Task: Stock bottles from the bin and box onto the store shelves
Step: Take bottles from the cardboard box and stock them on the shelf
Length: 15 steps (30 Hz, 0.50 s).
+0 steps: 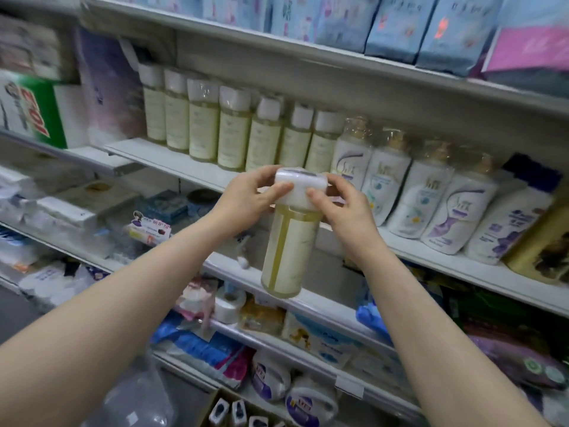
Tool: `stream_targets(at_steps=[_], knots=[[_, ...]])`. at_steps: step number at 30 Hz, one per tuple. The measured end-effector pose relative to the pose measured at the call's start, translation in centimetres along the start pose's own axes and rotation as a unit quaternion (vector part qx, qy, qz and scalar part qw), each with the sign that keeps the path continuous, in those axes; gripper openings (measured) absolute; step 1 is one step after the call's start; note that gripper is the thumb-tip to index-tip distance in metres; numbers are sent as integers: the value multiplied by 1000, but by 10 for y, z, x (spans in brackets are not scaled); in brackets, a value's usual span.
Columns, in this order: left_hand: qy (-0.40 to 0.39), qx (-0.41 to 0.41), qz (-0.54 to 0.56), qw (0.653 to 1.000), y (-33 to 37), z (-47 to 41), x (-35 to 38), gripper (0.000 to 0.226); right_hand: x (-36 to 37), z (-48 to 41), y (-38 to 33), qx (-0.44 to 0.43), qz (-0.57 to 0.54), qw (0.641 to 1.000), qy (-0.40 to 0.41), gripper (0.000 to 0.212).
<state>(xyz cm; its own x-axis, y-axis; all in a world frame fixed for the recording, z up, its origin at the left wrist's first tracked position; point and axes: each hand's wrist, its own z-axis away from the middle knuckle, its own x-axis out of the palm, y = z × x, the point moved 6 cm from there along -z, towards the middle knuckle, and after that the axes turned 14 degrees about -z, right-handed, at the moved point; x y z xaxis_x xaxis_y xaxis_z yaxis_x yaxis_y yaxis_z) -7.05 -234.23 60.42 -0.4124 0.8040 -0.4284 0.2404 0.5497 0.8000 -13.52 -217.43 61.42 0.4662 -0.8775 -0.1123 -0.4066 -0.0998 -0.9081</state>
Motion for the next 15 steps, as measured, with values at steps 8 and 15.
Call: stream_targets(at_steps=[8,15], knots=[[6,30,40,999,-7,-64,-42,31,25,-64,-11,-12,-24,998,49,36],[2,68,38,997,-17,-121,-75,27,45,-120,-17,-38,-15,996,85,51]])
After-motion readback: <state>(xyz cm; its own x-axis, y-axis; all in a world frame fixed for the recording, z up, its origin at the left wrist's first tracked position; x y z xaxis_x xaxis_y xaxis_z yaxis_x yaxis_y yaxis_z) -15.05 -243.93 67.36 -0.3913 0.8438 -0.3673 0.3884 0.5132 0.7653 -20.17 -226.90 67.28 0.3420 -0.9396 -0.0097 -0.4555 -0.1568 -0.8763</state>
